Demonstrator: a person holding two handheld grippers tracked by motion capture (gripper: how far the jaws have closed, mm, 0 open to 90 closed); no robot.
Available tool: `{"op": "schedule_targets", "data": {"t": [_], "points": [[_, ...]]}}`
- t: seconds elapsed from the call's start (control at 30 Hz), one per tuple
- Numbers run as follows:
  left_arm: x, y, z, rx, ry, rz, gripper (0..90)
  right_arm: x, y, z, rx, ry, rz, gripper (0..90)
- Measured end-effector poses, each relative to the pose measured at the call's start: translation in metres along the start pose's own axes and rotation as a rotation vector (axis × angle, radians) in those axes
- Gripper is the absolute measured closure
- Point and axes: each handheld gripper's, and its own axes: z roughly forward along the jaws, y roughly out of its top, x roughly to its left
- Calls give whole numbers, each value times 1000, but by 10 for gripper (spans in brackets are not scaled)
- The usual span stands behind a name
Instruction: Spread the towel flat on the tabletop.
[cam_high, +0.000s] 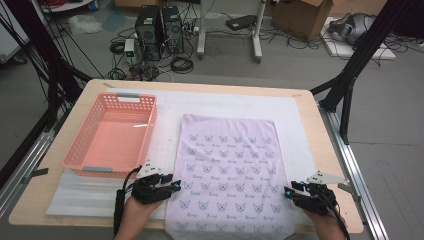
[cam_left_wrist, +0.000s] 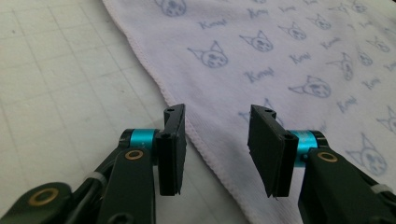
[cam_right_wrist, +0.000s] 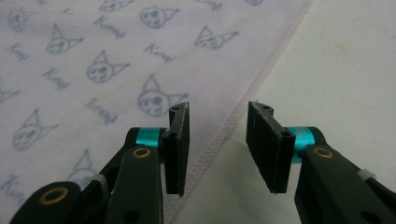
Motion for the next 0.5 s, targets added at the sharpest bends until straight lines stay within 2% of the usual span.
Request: {"op": "schedule_targets", "data": {"t": [0.1, 0.23, 0.27, 0.3, 0.33, 0.37, 0.4, 0.43, 0.5], "points": [[-5, -5, -4, 1, 0, 4, 557, 3, -8, -1, -28, -4, 6, 603], [-11, -10, -9, -3, 6, 4, 561, 5, -12, -5, -26, -31, -3, 712], [-12, -12, -9, -1, 12, 10, 586, 6, -13, -7, -24, -31, -4, 765], [-14, -13, -10, 2, 23, 20, 650, 5, -14, -8, -24, -17, -4, 814], [-16, -15, -11, 3, 39, 44, 760, 6, -15, -8, -26, -12, -4, 830], [-16, -17, -11, -5, 26, 34, 840, 8, -14, -8, -23, -13, -7, 869], [-14, -16, -12, 4, 18, -3, 871, 8, -14, -7, -24, -7, -8, 874], [-14, -16, -12, 8, 14, -31, 876, 9, -14, -7, -19, -7, -5, 882], [-13, -16, -14, 14, 16, -40, 880, 7, -14, -9, -15, 4, 3, 890]]}}
